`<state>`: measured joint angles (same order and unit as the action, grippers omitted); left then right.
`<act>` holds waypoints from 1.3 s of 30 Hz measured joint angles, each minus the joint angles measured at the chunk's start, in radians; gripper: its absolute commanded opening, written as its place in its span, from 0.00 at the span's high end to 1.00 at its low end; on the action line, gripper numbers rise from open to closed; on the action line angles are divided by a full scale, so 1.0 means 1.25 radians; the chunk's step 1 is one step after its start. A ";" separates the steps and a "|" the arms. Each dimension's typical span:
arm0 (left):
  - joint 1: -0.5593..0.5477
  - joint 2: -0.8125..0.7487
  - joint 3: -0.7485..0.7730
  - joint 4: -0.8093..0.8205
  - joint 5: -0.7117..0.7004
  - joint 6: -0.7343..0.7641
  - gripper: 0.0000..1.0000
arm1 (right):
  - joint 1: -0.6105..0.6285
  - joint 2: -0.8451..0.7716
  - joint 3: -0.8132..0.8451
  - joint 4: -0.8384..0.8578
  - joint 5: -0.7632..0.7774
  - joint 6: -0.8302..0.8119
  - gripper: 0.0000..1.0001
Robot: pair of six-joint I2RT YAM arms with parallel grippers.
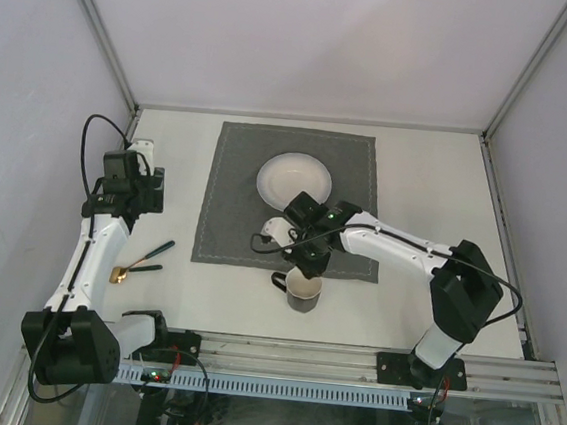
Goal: Set the dinner table for one person
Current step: Pick up the cup at the center of the board.
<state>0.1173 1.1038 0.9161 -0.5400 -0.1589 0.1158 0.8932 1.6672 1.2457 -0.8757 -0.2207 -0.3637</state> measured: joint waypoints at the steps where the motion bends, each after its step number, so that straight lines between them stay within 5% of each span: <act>1: 0.000 0.000 0.000 0.000 0.000 0.000 0.31 | -0.004 0.004 0.009 -0.008 0.000 -0.003 1.00; 7: 0.000 0.000 0.000 0.000 -0.001 0.000 0.31 | -0.114 0.022 0.197 -0.059 -0.004 -0.004 1.00; 17: 0.000 -0.001 -0.004 0.005 -0.005 0.000 0.31 | -0.408 0.012 0.373 0.067 0.041 0.061 1.00; 25: 0.000 -0.005 -0.027 0.014 -0.019 0.000 0.31 | -0.533 0.231 0.532 0.151 0.028 0.117 1.00; 39: 0.000 -0.007 -0.031 0.033 -0.033 0.001 0.31 | -0.579 0.635 0.903 0.153 0.076 0.169 1.00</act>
<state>0.1177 1.0954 0.8772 -0.4984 -0.1997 0.1165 0.1696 2.4615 2.3741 -0.6849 -0.1261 -0.1524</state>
